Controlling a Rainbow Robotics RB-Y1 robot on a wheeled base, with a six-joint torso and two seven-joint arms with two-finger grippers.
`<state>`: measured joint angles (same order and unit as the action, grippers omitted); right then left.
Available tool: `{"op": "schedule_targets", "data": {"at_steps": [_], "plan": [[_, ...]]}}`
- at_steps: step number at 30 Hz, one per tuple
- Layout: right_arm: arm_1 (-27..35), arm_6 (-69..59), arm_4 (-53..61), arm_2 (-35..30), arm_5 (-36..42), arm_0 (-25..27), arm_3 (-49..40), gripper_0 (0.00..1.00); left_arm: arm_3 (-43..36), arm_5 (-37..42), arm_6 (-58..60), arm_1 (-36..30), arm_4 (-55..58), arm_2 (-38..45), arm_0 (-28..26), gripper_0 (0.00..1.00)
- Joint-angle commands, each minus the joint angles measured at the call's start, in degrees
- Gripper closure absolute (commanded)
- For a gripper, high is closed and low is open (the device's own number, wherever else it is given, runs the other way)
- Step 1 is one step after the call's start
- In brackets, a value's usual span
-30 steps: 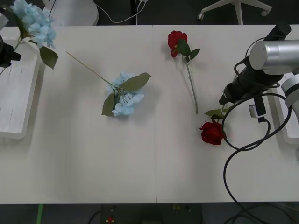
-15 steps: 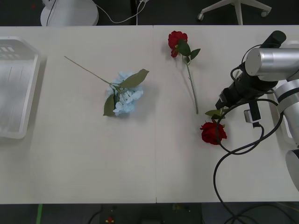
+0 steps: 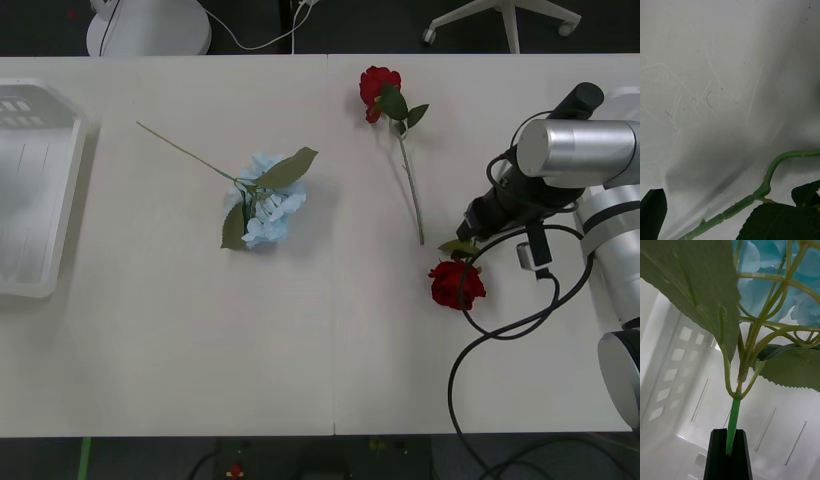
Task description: Put the red flowers into the right box and the blue flowers into the left box
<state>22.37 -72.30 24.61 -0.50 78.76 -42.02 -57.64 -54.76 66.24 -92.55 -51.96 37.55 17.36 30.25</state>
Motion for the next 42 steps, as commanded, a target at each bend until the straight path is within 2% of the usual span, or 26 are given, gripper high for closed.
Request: {"op": "schedule_targets", "data": {"at_steps": [1,2,3,4,6,8,13,17,18,19,20,21,23,24,25,27,36,42], "plan": [[-1.81,2.07,-1.05,-1.7,-0.53,0.54,-0.63,0.0,-1.84,-0.85,-0.88,1.34,-0.99,-0.84,-0.37,0.99],[-1.89,2.07,-1.32,-1.79,-0.62,0.62,-0.63,0.0,-1.84,-1.12,-1.06,1.34,-1.16,-1.54,-0.37,0.87],[-2.07,2.16,-1.49,-1.87,-0.62,0.62,-0.63,0.0,-1.75,-1.56,-1.15,1.34,-1.16,-2.42,-0.37,0.59],[-2.16,2.42,-1.58,-1.87,-0.8,0.62,-0.63,0.0,-1.75,-2.08,-1.41,1.42,-1.16,-3.04,-0.37,0.37],[-2.33,2.51,-1.84,-1.96,-0.89,0.71,-0.63,0.0,-1.84,-3.05,-2.9,1.34,-1.16,-3.65,-0.37,0.07],[-2.51,2.6,-2.02,-2.22,-0.89,0.8,-0.63,0.0,-2.36,-3.84,-6.86,1.34,-1.25,-3.65,-0.46,0.0],[-2.86,2.95,-2.46,-2.49,-1.59,1.06,-0.63,0.0,-8.96,-2.35,-17.32,1.34,-0.72,-3.48,-0.46,0.0],[-3.04,3.04,-2.72,-2.75,-1.59,1.06,-0.63,0.03,-19.06,3.98,-27.25,0.9,-0.02,-3.48,-0.46,0.0],[-3.04,3.04,-2.72,-2.75,-1.59,1.06,-0.63,0.13,-22.32,6.71,-30.41,0.81,0.24,-3.39,-0.46,0.0],[-3.13,3.13,-2.72,-2.93,-1.59,1.06,-0.63,0.28,-25.3,9.25,-33.67,0.55,0.68,-3.21,-0.46,0.0],[-3.04,3.13,-2.72,-2.84,-1.59,1.06,-0.71,0.35,-26.89,10.4,-35.34,0.55,0.86,-3.04,-0.46,0.0],[-3.13,3.13,-2.81,-2.93,-1.59,1.06,-0.63,0.52,-29.43,12.24,-38.41,0.55,2.0,-2.77,-0.46,0.0],[-3.3,3.21,-2.81,-2.93,-1.59,1.06,-0.63,0.7,-32.07,13.91,-44.92,0.55,4.02,-1.98,-0.46,0.0],[-3.3,3.3,-2.72,-2.93,-1.59,1.06,-0.63,0.82,-33.57,14.44,-51.95,0.55,5.78,-1.45,-0.37,0.0],[-3.3,3.21,-2.81,-2.93,-1.59,1.06,-0.63,0.86,-34.18,14.44,-55.81,0.55,6.92,-1.19,-0.37,0.0],[-3.3,3.3,-2.81,-2.93,-1.59,1.06,-0.63,0.89,-35.15,14.35,-62.45,0.55,8.86,-0.66,-0.37,0.0],[-3.39,5.24,-2.81,-3.02,-3.08,0.98,2.19,0.93,-37.7,14.35,-62.45,0.81,20.11,-0.93,-0.28,0.0],[-3.39,7.35,-2.46,-3.54,-2.73,0.8,2.54,0.99,-39.19,12.68,-62.45,2.22,21.78,-6.02,1.74,0.0]]}}
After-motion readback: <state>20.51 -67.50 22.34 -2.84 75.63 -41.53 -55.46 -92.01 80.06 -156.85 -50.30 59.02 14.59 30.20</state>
